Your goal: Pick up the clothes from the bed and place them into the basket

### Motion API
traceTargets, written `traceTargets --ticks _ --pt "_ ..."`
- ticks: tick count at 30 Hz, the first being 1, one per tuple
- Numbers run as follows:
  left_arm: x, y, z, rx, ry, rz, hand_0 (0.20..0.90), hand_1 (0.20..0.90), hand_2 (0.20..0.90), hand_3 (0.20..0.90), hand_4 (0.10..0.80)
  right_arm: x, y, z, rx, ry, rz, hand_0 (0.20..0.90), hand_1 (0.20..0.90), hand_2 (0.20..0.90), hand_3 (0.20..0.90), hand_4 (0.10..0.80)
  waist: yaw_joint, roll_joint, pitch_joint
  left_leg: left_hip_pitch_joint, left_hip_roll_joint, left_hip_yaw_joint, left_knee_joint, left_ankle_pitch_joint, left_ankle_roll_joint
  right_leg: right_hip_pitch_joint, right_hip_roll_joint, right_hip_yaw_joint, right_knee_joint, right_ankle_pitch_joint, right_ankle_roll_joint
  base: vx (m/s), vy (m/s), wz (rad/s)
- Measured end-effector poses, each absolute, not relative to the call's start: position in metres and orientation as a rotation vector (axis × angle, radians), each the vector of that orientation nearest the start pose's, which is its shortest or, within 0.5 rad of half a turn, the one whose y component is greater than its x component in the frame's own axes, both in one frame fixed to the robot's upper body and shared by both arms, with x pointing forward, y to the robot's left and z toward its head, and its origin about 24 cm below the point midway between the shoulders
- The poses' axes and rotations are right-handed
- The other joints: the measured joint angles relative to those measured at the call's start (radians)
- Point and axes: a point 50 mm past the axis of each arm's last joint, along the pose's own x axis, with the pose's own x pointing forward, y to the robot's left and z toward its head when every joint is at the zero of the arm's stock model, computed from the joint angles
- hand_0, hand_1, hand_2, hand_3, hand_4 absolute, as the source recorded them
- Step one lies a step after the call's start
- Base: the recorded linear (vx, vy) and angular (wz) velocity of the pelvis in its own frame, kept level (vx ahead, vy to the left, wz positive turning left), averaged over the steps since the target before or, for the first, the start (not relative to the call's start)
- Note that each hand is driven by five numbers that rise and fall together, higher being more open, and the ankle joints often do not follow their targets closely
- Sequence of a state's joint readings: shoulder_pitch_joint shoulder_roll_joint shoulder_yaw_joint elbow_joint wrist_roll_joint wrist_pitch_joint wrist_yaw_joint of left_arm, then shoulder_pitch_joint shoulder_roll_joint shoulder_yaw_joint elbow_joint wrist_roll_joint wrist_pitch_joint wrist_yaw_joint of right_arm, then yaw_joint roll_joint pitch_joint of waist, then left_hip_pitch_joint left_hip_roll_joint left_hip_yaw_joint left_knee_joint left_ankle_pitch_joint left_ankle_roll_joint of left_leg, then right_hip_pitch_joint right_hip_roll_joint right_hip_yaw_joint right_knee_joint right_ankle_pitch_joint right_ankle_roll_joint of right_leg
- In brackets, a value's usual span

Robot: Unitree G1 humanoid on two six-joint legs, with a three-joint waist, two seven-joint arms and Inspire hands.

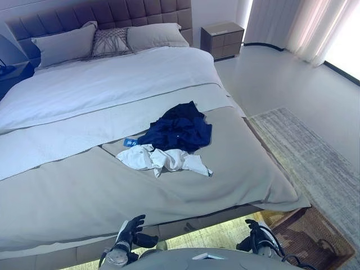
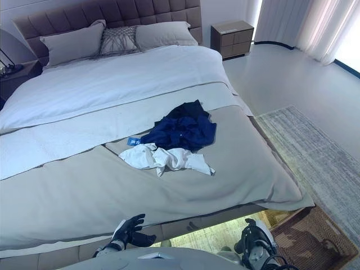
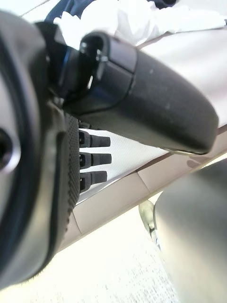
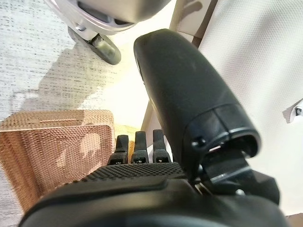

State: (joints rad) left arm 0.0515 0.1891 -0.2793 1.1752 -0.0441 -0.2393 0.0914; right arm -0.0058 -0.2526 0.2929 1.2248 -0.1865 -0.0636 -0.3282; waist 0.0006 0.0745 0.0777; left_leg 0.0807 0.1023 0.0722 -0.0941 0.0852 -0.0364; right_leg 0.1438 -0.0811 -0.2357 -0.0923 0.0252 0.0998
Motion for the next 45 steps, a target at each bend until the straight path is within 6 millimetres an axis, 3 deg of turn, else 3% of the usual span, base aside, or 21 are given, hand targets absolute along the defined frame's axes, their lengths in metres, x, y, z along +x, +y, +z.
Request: traceTargets --ticks 8,11,16,17,21,22,26,28,29,31,34,45 --pt "0.109 0.196 -0.155 0.336 0.944 -0.042 0.9 0.9 0.9 0.9 0.8 0.122 -0.236 -0.145 -0.717 0.961 -0.049 0.9 0.9 0.9 0.9 0.8 0.009 0.002 0.004 -0.008 0.001 -0.054 0.0 0.007 0.001 0.022 0.014 -0.017 0.0 -0.015 -0.013 0.024 -0.019 0.18" --pt "0.124 0.194 -0.147 0.361 0.869 -0.067 0.9 0.9 0.9 0.9 0.8 0.151 -0.243 -0.128 -0.731 0.838 -0.068 0.9 0.9 0.9 0.9 0.8 0.019 0.001 0.012 -0.028 0.001 -0.104 -0.001 0.007 0.002 0.027 0.037 0.017 0.0 -0.037 -0.025 0.032 -0.013 0.48" --pt "0.143 0.202 -0.135 0.375 0.78 -0.061 0.9 0.9 0.9 0.9 0.8 0.238 -0.256 -0.068 -0.809 0.589 -0.122 0.9 0.9 0.9 0.9 0.8 0.053 0.006 0.053 -0.052 0.001 -0.136 0.001 0.028 0.013 0.02 0.045 -0.01 0.0 -0.035 -0.023 -0.02 0.009 0.18" --pt "0.144 0.202 -0.134 0.376 0.776 -0.06 0.9 0.9 0.9 0.9 0.8 0.245 -0.257 -0.063 -0.816 0.572 -0.13 0.9 0.9 0.9 0.9 0.8 0.053 0.006 0.055 -0.055 0.0 -0.14 0.001 0.03 0.01 0.02 0.045 -0.016 0.0 -0.034 -0.021 -0.012 0.032 0.27" --pt "0.169 0.203 -0.12 0.352 0.697 -0.036 0.9 0.9 0.9 0.9 0.8 0.298 -0.258 -0.016 -0.852 0.468 -0.198 0.9 0.9 0.9 0.9 0.8 0.09 0.012 0.096 -0.113 -0.009 -0.175 0.032 0.075 -0.039 -0.022 0.038 -0.044 0.025 -0.034 -0.031 -0.161 0.059 0.23" --pt "0.19 0.2 -0.108 0.337 0.621 -0.029 0.9 0.9 0.9 0.9 0.8 0.319 -0.259 0.006 -0.87 0.423 -0.231 0.9 0.9 0.9 0.9 0.8 0.096 0.015 0.131 -0.186 -0.018 -0.194 0.092 0.09 -0.057 -0.082 0.028 -0.056 0.083 -0.05 -0.052 -0.18 0.03 0.34" --pt "0.239 0.187 -0.07 0.293 0.42 -0.031 0.9 0.9 0.9 0.9 0.8 0.359 -0.261 0.062 -0.856 0.313 -0.31 0.9 0.9 0.9 0.9 0.8 0.162 0.041 0.246 -0.282 -0.025 -0.228 0.135 0.149 -0.091 -0.217 0.002 -0.09 0.273 -0.129 -0.073 -0.134 0.058 0.34" --pt "0.247 0.183 -0.057 0.267 0.346 -0.038 0.9 0.9 0.9 0.9 0.8 0.367 -0.258 0.075 -0.82 0.285 -0.323 0.9 0.9 0.9 0.9 0.8 0.184 0.044 0.279 -0.302 -0.037 -0.228 0.139 0.147 -0.089 -0.284 -0.031 -0.103 0.402 -0.206 -0.094 -0.003 0.071 0.3" --pt "0.248 0.182 -0.055 0.273 0.331 -0.043 0.9 0.9 0.9 0.9 0.8 0.368 -0.257 0.077 -0.81 0.281 -0.325 0.9 0.9 0.9 0.9 0.8 0.195 0.042 0.292 -0.306 -0.046 -0.228 0.141 0.134 -0.073 -0.314 -0.048 -0.105 0.465 -0.239 -0.102 0.006 0.07 0.32" --pt "0.246 0.181 -0.054 0.291 0.316 -0.06 0.9 0.9 0.9 0.9 0.8 0.369 -0.257 0.08 -0.806 0.274 -0.328 0.9 0.9 0.9 0.9 0.8 0.204 0.042 0.302 -0.333 -0.064 -0.229 0.154 0.106 -0.045 -0.364 -0.078 -0.11 0.549 -0.282 -0.106 0.008 0.076 0.29" --pt "0.242 0.181 -0.053 0.279 0.305 -0.056 0.9 0.9 0.9 0.9 0.8 0.373 -0.256 0.086 -0.807 0.265 -0.331 0.9 0.9 0.9 0.9 0.8 0.231 0.045 0.351 -0.378 -0.1 -0.239 0.197 0.102 -0.039 -0.424 -0.12 -0.104 0.65 -0.311 -0.112 -0.014 0.077 0.23" --pt "0.251 0.178 -0.042 0.281 0.252 -0.074 0.9 0.9 0.9 0.9 0.8 0.386 -0.237 0.099 -0.815 0.239 -0.308 0.9 0.9 0.9 0.9 0.8 0.26 0.048 0.397 -0.442 -0.104 -0.27 0.216 0.081 -0.024 -0.483 -0.131 -0.131 0.698 -0.325 -0.12 -0.044 0.02 0.09"
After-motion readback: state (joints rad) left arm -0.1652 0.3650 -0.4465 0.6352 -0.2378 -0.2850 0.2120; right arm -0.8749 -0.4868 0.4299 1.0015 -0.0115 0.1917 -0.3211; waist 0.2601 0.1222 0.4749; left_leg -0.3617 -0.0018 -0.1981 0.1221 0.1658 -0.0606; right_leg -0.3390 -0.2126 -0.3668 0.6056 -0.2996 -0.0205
